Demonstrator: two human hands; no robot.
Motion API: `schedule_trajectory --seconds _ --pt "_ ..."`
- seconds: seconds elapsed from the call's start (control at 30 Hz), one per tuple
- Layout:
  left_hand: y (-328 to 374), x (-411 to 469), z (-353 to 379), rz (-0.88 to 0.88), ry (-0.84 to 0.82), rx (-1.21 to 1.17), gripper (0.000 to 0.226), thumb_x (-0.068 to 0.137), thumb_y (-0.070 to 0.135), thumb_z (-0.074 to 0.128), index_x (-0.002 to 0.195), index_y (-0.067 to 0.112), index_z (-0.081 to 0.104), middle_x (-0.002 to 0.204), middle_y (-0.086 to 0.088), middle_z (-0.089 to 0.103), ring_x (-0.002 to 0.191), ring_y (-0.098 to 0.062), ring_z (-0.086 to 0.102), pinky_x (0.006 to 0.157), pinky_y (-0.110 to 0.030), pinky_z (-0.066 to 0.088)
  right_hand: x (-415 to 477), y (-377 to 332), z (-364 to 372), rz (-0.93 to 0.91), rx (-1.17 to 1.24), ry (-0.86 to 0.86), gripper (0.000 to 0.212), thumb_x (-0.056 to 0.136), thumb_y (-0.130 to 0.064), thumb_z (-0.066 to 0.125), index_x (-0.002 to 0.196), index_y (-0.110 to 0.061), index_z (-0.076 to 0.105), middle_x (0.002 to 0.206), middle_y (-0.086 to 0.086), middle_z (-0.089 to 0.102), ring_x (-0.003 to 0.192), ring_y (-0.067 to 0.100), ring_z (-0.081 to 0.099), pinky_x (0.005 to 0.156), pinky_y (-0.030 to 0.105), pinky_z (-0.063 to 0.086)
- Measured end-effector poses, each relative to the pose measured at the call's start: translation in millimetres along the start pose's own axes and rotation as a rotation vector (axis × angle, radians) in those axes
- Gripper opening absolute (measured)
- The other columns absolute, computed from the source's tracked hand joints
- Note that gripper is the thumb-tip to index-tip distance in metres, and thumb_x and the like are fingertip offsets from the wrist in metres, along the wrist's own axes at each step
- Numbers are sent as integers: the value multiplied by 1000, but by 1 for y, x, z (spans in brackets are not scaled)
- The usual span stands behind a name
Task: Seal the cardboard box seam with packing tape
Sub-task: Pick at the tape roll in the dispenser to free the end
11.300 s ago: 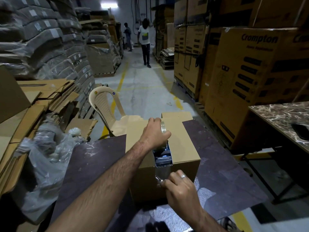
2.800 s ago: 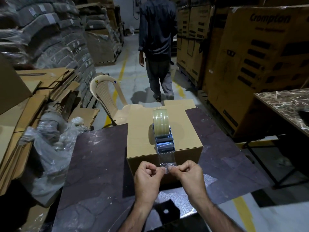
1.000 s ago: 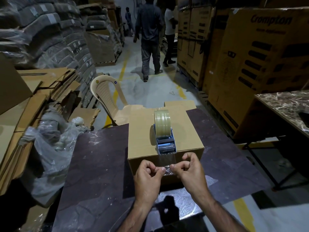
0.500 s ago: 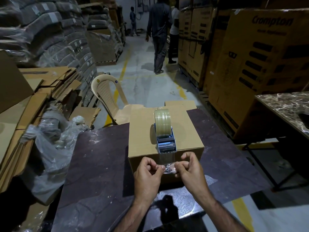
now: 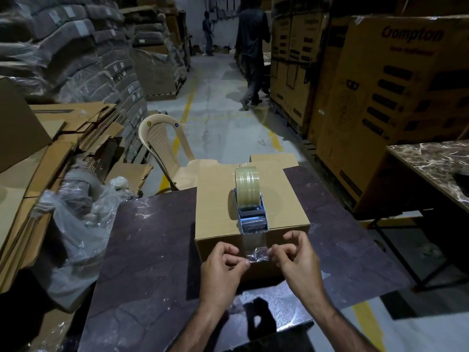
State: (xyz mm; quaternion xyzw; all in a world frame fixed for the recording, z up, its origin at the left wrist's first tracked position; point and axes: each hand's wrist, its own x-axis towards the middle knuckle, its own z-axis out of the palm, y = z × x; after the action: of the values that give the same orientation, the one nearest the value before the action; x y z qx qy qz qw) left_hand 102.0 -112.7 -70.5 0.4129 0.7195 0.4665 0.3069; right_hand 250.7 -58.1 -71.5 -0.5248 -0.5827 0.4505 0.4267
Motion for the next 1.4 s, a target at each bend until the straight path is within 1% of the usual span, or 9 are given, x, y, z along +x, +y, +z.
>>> schedule_trajectory --seconds 0.27,0.33,0.47,0.57,0.67,0.87,1.0,1.17,1.4 --pt "41 10 -31 219 88 175 9 84 18 72 78 19 65 60 0 63 53 -2 55 49 -11 46 17 -35 -14 -226 -62 71 10 90 -13 63 85 -22 64 60 0 68 60 9 66 61 26 54" --pt "56 22 -32 296 141 159 3 87 21 68 87 21 65 69 10 63 63 -1 59 55 -9 48 31 -46 -12 -293 -89 54 15 89 -8 62 91 -22 68 68 -4 70 69 4 67 64 18 54" --pt "76 51 -20 272 144 158 31 92 28 61 121 16 62 95 13 61 82 0 56 74 -19 50 62 -59 1 -313 -212 -27 24 91 -10 59 111 -16 69 96 -11 68 82 -3 62 67 6 48" --pt "80 68 -10 178 93 153 31 94 29 58 121 14 65 105 4 69 87 -5 56 78 -22 44 78 -57 10 -261 -271 -93 32 93 -14 56 124 -15 63 116 -2 66 89 5 63 73 15 52" --pt "77 77 -4 151 63 143 26 95 30 57 115 18 68 109 2 71 89 -8 59 80 -23 47 84 -54 10 -198 -219 -144 34 93 -15 57 126 -21 60 111 -1 67 90 6 63 66 12 52" --pt "73 83 1 127 16 102 25 94 27 58 116 20 66 109 4 70 96 -11 63 88 -33 54 85 -50 7 -195 -97 -179 38 91 -7 57 126 -21 61 114 -5 67 100 8 64 82 32 58" --pt "72 79 12 98 -77 -12 23 97 28 51 115 22 64 106 1 69 97 -16 66 84 -42 58 83 -54 -10 -267 -53 -154 31 90 -3 59 117 -15 67 106 -11 66 97 3 62 77 12 53" --pt "79 75 45 97 -208 -109 23 95 36 53 110 21 63 101 1 70 96 -16 68 83 -42 58 87 -46 -48 -232 -24 -151 30 89 -5 62 115 -17 70 109 -9 71 103 5 65 93 29 53" --pt "103 70 97 101 -319 -199 58 62 70 70 102 31 58 99 2 72 91 -14 70 78 -43 60 84 -35 -104 -229 -32 -94 29 86 -5 67 112 -20 71 106 -10 72 103 2 65 90 22 52"
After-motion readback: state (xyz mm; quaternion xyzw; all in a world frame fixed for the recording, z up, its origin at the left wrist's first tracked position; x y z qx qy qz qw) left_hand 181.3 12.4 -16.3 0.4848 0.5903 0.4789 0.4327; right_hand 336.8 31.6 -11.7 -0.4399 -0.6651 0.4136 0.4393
